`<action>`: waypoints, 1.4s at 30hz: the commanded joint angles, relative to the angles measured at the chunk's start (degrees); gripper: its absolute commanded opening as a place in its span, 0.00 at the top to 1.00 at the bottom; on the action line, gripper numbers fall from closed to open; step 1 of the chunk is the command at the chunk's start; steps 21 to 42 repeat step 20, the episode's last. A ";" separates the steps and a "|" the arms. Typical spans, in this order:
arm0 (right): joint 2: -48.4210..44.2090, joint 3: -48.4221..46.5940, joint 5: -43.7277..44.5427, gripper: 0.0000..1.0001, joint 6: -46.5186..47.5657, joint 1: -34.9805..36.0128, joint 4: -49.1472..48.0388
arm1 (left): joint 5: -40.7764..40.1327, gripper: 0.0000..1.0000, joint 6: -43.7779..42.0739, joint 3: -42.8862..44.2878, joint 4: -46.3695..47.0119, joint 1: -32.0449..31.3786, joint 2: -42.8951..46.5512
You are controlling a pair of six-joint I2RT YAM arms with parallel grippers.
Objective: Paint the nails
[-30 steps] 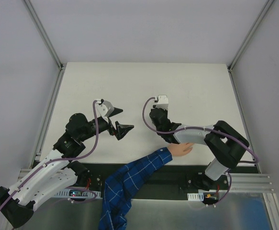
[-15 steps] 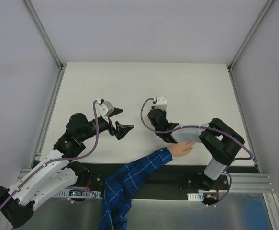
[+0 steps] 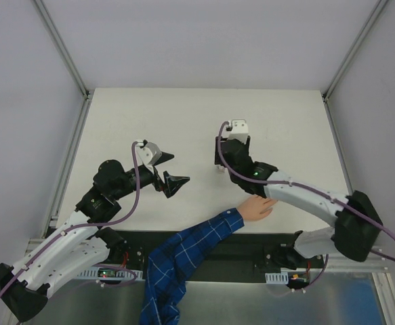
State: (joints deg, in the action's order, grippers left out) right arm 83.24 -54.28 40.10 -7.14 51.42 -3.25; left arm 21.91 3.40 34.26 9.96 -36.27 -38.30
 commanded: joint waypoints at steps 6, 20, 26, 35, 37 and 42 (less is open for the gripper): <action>-28.64 3.64 -0.46 0.33 -4.02 -0.88 27.39 | -1.52 0.01 -0.50 1.25 0.77 0.41 -0.37; -57.83 9.28 -6.08 0.03 -7.89 -0.71 38.57 | -1.34 0.01 8.81 0.45 5.86 0.41 -0.28; -57.83 9.28 -6.08 0.03 -7.89 -0.71 38.57 | -1.34 0.01 8.81 0.45 5.86 0.41 -0.28; -57.83 9.28 -6.08 0.03 -7.89 -0.71 38.57 | -1.34 0.01 8.81 0.45 5.86 0.41 -0.28; -57.83 9.28 -6.08 0.03 -7.89 -0.71 38.57 | -1.34 0.01 8.81 0.45 5.86 0.41 -0.28; -57.83 9.28 -6.08 0.03 -7.89 -0.71 38.57 | -1.34 0.01 8.81 0.45 5.86 0.41 -0.28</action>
